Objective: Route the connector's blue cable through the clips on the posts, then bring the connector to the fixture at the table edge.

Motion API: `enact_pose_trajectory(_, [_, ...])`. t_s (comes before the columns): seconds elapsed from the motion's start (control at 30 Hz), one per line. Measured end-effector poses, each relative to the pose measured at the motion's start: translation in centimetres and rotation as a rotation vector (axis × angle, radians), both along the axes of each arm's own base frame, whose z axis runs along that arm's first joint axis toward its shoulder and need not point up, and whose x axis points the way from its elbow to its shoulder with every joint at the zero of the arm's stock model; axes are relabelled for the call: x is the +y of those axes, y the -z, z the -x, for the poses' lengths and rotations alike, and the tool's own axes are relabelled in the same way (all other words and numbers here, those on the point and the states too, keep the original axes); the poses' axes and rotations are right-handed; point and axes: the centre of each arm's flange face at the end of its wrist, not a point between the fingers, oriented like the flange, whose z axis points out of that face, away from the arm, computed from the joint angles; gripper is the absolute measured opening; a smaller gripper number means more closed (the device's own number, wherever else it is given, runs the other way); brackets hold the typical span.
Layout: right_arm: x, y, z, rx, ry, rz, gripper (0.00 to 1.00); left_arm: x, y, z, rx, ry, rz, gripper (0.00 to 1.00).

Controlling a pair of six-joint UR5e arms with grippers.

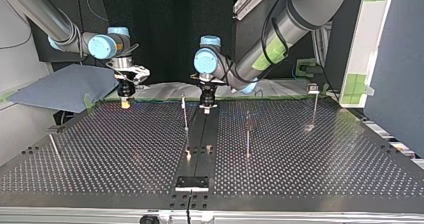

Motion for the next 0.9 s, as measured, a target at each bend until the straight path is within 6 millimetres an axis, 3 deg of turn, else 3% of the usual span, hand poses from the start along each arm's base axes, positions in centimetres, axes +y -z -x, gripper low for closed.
enact_pose_trajectory(0.03, [0.0,0.0,0.0,0.0,-0.001,0.0,0.0,0.0,0.0,0.0,0.001,0.005,0.0,0.37])
enact_pose_trajectory(0.07, [0.0,0.0,0.0,0.001,-0.001,-0.001,0.0,-0.2,0.0,0.1,0.003,0.014,-0.001,0.51])
enact_pose_trajectory(0.1, [0.0,0.0,0.0,0.002,-0.001,-0.002,0.0,-0.3,0.0,0.1,0.003,0.023,-0.001,0.51])
enact_pose_trajectory(0.17, [0.0,0.1,0.0,0.003,-0.002,-0.004,0.0,-0.7,0.0,0.4,0.005,0.047,-0.003,0.81])
enact_pose_trajectory(0.2, [0.0,0.1,0.0,0.004,-0.002,-0.004,0.0,-0.9,0.0,0.5,0.006,0.058,-0.004,0.81])
enact_pose_trajectory(0.27, [0.0,0.1,0.0,0.004,-0.002,-0.005,0.0,-1.3,0.1,0.8,0.012,0.081,-0.01,0.91])
enact_pose_trajectory(0.37, [0.1,0.1,0.0,0.005,-0.002,-0.006,0.0,-1.6,0.2,1.2,0.028,0.107,-0.02,1.0])
enact_pose_trajectory(0.9, [0.2,0.2,0.0,0.008,-0.012,-0.013,0.0,-1.2,0.8,2.8,0.124,0.1,-0.091,1.0])
